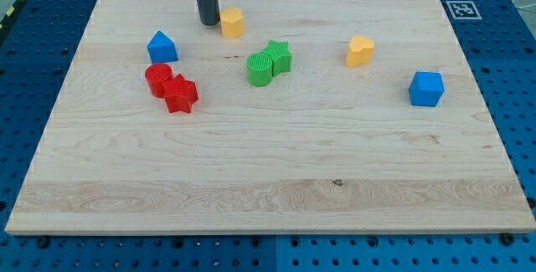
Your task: Push the yellow hexagon above the green star
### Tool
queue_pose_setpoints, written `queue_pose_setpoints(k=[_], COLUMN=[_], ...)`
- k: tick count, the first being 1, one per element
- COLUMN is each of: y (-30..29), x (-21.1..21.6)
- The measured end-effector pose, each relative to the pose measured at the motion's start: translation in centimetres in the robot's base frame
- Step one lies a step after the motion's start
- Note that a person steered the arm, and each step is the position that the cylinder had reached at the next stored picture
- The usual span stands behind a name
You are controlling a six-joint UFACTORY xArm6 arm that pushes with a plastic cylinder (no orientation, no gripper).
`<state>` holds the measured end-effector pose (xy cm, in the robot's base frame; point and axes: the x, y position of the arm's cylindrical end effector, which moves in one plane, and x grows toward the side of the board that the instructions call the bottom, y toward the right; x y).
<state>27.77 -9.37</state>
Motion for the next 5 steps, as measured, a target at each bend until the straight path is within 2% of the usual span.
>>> queue_pose_setpoints(k=[2, 4, 5], y=[3.0, 6.9, 7.8], x=[1.2, 4.9, 4.6])
